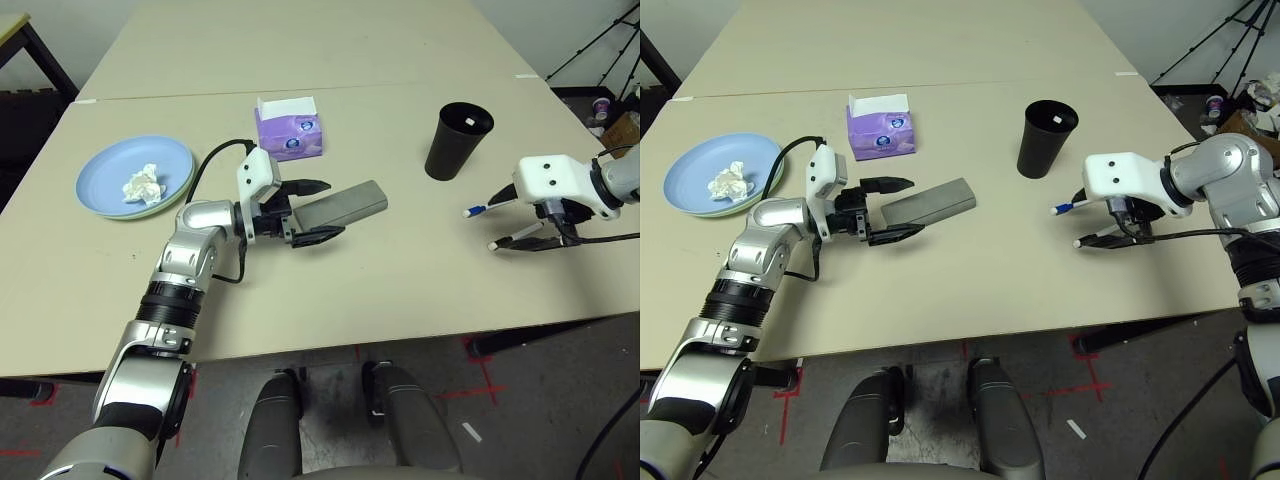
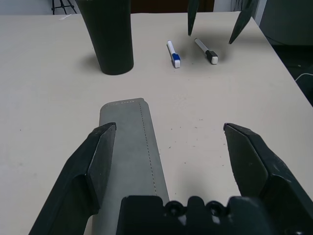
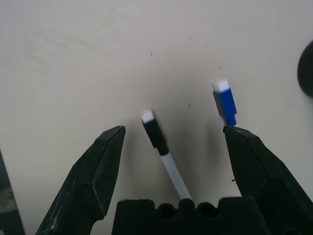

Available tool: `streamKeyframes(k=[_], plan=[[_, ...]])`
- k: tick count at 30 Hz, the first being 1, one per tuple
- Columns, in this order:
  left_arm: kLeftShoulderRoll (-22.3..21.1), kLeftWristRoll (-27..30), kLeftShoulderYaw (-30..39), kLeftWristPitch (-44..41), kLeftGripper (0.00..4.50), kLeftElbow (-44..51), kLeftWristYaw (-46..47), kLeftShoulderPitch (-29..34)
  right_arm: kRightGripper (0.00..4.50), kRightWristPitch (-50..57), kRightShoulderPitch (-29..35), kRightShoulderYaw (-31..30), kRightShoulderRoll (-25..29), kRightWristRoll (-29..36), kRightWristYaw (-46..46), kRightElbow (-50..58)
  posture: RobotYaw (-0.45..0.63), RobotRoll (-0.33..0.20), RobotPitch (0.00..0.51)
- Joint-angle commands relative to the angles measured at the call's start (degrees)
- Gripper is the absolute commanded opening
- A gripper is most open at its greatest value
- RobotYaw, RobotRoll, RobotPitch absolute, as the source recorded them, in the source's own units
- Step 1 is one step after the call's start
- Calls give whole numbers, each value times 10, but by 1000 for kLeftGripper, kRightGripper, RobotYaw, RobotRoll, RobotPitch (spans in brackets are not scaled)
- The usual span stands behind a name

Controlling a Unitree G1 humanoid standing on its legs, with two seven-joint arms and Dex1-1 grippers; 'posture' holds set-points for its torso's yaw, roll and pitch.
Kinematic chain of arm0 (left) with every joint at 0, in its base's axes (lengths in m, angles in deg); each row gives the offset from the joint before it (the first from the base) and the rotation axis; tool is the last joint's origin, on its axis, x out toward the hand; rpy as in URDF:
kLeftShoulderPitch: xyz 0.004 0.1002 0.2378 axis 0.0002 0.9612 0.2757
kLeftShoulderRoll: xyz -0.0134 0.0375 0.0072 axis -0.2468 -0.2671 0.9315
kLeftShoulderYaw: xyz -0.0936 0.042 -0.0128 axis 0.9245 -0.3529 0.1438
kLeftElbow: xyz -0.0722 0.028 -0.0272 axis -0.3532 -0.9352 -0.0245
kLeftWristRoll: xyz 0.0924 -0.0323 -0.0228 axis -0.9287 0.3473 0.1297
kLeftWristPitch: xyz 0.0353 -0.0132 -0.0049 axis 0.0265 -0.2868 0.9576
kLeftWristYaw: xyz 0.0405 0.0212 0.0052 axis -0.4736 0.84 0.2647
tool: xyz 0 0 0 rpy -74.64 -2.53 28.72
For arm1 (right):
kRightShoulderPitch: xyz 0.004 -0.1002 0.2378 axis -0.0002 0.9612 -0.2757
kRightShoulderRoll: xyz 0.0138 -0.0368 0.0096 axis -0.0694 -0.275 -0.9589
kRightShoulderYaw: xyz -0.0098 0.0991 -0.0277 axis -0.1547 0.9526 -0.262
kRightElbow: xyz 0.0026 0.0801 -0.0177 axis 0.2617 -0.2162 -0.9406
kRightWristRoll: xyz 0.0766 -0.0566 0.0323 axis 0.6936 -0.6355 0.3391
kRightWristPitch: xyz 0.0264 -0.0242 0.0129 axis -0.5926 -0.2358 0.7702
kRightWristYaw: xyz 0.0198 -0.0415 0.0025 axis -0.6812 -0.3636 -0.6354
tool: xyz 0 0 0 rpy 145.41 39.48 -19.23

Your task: Organize and tidy the items on the table.

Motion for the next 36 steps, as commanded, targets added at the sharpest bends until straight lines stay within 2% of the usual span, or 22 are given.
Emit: streamKeyframes(k=[1,10,18,25,36], plan=[[2,4,-4,-9,4479,13,1,6,4500,12,14,-18,20,-24,14,46,-100,0,198],[-1,6,-2,-20,4479,21,1,5,4500,-41,9,-64,23,-81,28,73,-98,0,213],[-5,6,-1,-34,4479,34,3,7,4500,-119,-30,-90,3,-125,7,2,-97,0,220],[-4,6,-3,-42,4479,41,5,8,4500,-165,-58,-103,-23,-141,-5,-46,-93,0,222],[-7,8,-2,-54,4479,59,8,16,4500,-179,-72,-108,-38,-139,22,-57,-87,0,239]])
